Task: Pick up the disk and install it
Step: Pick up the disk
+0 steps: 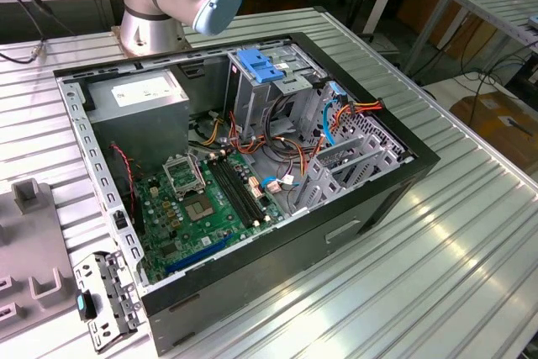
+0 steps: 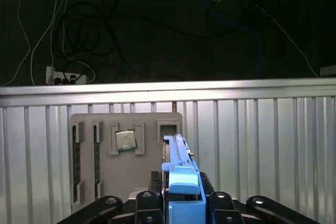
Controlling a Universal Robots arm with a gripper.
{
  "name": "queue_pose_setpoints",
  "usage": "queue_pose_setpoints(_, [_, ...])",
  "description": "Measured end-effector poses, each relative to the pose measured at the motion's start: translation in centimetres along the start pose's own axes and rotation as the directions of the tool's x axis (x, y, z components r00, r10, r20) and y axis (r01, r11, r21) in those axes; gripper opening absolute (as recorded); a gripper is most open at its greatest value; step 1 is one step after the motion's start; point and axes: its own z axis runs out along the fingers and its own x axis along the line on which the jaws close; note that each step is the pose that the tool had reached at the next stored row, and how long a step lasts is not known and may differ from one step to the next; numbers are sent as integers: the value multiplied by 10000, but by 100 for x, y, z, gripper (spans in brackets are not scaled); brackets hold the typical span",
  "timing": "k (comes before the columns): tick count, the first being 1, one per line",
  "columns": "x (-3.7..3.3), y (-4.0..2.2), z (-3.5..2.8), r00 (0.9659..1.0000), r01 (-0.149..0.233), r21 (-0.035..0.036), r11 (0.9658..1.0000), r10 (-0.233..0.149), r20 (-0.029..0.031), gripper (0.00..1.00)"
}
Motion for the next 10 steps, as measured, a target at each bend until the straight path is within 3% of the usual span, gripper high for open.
queue_pose_setpoints(10, [-2,1,-110,10000,0,0,10000,0,0,37])
